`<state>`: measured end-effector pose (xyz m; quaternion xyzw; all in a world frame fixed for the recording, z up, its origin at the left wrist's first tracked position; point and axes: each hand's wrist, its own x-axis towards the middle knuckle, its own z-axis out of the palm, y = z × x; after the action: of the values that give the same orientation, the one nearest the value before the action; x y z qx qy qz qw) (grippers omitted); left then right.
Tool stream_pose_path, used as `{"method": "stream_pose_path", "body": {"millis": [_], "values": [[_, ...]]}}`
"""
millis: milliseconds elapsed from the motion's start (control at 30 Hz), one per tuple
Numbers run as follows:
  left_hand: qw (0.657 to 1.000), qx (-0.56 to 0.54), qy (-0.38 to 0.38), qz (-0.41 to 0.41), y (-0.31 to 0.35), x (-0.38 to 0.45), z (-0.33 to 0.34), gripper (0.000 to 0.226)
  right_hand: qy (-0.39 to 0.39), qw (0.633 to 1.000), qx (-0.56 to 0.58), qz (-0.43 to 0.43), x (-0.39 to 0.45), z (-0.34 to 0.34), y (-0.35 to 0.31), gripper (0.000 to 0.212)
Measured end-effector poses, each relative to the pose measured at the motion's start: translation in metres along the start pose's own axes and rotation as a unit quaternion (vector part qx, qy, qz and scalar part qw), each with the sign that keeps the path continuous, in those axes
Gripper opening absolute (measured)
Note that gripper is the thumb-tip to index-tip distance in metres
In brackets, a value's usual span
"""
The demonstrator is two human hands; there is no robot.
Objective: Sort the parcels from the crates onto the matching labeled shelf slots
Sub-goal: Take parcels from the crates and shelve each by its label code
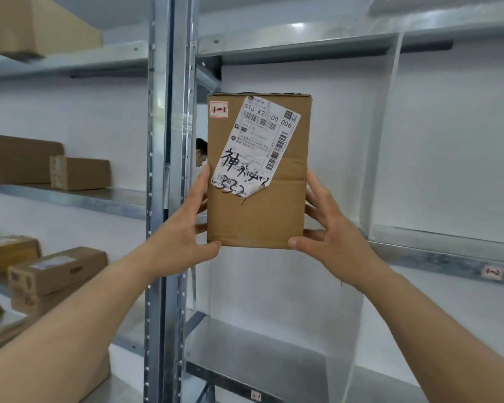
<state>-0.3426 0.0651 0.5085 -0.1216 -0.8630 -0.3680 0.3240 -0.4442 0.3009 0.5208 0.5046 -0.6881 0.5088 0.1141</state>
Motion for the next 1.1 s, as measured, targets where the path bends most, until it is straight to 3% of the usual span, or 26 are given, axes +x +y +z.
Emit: {"method": "stream_pose_path", "body": {"millis": [600,1100], "values": [[0.998,0.008,-0.064,-0.026,-0.108,0.115,-0.026,0.115,0.044,0.981,-0.141,0.125,0.123,0.047,0.069,0.114],[0.995,0.069,-0.029,-0.067,-0.154,0.148,-0.008,0.104,0.055,0.95,-0.243,0.188,0.176,0.066,0.119,0.109]]}}
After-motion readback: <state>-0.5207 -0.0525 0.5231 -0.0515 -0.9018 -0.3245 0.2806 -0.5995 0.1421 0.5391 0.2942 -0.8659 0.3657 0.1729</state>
